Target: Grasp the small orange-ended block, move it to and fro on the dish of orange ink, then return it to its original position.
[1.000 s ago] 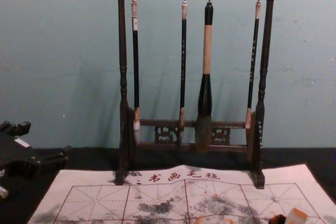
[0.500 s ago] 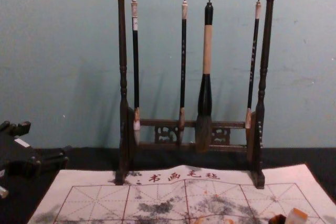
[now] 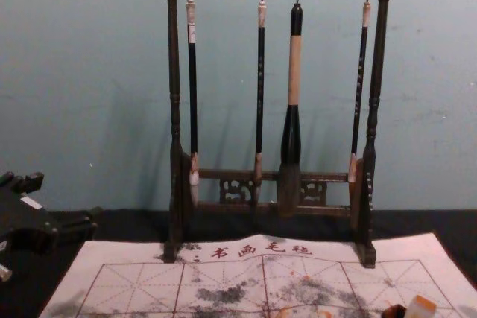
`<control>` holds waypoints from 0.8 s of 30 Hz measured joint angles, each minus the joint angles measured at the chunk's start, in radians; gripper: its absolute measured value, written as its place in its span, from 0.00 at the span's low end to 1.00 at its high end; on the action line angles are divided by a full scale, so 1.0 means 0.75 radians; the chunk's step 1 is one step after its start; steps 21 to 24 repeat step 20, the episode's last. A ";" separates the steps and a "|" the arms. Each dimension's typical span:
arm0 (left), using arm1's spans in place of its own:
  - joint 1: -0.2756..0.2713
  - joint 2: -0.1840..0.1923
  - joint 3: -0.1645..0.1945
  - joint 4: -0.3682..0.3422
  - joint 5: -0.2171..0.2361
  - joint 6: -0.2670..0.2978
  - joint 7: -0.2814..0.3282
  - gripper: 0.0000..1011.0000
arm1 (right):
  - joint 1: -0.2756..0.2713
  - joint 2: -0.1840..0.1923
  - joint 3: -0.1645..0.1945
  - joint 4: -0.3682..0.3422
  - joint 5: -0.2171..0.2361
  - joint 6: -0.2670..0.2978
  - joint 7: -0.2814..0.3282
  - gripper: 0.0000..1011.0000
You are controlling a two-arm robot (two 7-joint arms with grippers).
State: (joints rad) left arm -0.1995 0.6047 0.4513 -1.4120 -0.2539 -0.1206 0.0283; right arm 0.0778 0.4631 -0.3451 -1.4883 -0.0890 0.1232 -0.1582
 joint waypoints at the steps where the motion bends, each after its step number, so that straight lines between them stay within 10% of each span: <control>1: 0.000 0.000 0.000 0.000 0.000 0.000 0.000 0.99 | 0.000 0.000 0.000 0.000 0.000 0.000 0.000 0.99; 24: 0.000 0.000 0.000 0.000 0.000 0.000 0.000 0.99 | 0.000 0.000 0.000 0.000 0.000 0.000 0.000 0.99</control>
